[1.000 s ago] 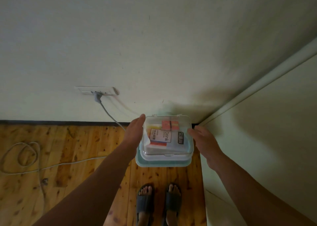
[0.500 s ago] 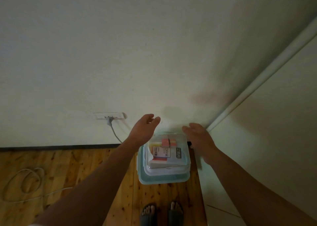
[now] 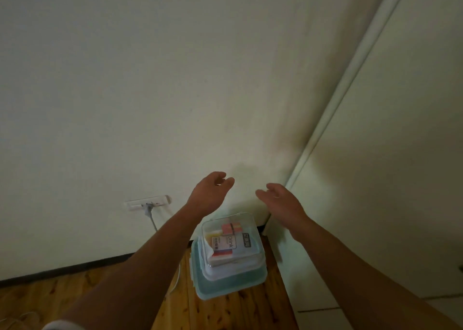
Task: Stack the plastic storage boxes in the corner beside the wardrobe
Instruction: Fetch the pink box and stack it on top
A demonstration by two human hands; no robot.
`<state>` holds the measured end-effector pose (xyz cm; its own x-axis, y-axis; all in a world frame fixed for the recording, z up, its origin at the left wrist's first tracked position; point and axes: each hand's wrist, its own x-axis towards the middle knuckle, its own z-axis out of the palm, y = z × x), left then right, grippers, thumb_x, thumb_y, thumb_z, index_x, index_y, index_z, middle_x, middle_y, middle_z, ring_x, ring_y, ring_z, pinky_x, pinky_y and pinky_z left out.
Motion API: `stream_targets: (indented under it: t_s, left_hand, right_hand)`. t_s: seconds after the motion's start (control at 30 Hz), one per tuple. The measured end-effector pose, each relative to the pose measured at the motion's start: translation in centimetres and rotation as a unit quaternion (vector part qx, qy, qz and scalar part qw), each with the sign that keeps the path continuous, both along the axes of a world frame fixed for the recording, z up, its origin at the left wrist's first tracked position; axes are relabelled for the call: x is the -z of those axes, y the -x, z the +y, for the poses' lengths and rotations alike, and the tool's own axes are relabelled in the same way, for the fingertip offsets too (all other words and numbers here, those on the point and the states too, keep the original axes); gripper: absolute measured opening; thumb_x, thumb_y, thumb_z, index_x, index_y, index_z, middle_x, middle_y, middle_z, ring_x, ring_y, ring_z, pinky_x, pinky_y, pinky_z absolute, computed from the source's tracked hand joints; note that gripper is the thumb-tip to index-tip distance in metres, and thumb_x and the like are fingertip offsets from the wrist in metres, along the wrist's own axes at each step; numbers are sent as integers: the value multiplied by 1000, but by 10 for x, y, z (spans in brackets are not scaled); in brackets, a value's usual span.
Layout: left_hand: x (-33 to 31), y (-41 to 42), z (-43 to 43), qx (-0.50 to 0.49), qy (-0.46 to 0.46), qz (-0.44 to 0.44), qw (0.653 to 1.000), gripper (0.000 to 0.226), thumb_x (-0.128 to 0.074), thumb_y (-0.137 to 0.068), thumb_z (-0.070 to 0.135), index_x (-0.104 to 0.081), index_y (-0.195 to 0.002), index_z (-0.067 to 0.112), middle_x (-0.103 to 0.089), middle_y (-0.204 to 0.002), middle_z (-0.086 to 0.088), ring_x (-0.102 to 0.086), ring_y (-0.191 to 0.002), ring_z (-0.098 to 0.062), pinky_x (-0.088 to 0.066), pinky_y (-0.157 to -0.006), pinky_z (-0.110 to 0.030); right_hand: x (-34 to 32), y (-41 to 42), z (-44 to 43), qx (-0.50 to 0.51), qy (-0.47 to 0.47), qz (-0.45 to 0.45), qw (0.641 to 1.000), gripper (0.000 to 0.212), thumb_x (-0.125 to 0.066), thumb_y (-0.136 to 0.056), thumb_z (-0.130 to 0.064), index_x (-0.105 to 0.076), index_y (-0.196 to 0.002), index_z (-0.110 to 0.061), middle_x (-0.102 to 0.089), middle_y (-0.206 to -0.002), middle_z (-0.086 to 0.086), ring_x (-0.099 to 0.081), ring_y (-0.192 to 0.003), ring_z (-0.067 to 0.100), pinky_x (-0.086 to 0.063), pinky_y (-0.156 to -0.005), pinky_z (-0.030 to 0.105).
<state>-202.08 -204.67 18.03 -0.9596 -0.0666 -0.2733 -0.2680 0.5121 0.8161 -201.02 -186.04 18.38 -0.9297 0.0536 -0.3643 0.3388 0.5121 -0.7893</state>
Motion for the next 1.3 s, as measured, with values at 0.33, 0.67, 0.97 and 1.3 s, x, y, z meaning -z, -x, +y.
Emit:
stream_targets:
  t_s: [0.33,0.67,0.97,1.3]
  left_hand:
    - [-50,-38,48,44,13,44,998,48,-54,-94,45,-56,-133,18,-58,-133,2,-53,-117,-15,-38,-99,-28]
    - [-78,-108,132,129,31,72,988,38,-52,-95,42,-62,-124,20,-59,-112,10,-54,-98,-7,-37,-84,-26]
    - [-90,-148,197,208,35,76,975,37,-55,-94,39,-62,-125,18,-65,-117,0,-59,-106,-14,-44,-92,-30]
    - [-92,-173,246,343,21,68,936,38,-54,-96,37,-61,-127,17,-64,-122,-2,-58,-113,-17,-43,-102,-36]
  right_hand:
    - [-49,-55,50,-3,5,50,999,56,-59,-87,-50,-47,-135,-24,-51,-136,-2,-51,-114,15,-39,-90,29]
    - [-61,-140,116,19,28,81,996,57,-60,-84,-54,-50,-133,-27,-53,-134,-5,-49,-105,7,-37,-75,19]
    - [-62,-203,171,87,35,95,991,54,-58,-85,-54,-52,-132,-28,-54,-131,-6,-49,-106,8,-37,-85,26]
    - [-65,-269,198,199,20,88,976,54,-57,-88,-49,-51,-134,-22,-54,-134,-3,-50,-108,9,-39,-89,26]
